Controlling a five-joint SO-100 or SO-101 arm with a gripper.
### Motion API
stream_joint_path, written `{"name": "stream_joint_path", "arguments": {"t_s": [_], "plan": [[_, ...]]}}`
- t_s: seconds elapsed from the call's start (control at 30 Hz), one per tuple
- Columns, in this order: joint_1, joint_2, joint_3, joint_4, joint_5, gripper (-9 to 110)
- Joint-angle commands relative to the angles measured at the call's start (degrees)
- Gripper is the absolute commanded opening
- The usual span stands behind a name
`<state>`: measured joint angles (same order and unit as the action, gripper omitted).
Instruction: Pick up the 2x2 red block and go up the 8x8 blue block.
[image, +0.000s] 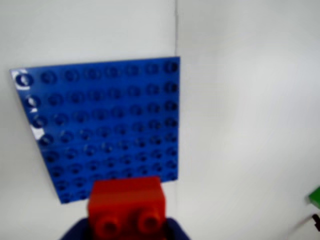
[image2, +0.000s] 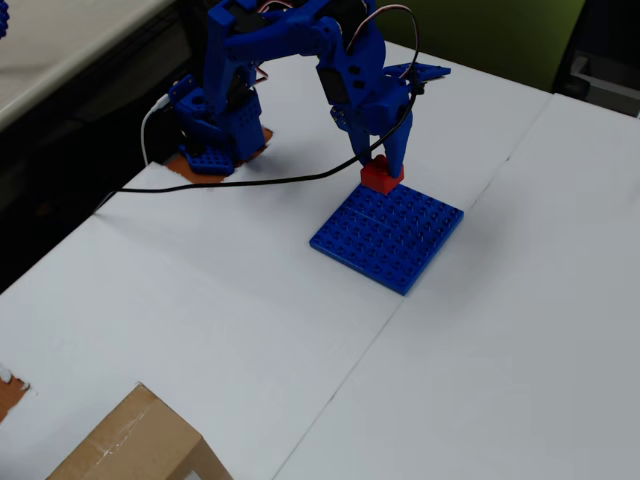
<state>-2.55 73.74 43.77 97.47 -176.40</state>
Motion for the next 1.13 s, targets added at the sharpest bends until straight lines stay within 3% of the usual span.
{"name": "stream_joint_path", "arguments": {"t_s": [0.0,1.1], "plan": [[-0.5,3.4,0.1,-0.7,-7.6,0],[-0.9,1.5,-3.3,1.2,-7.3,0]]}}
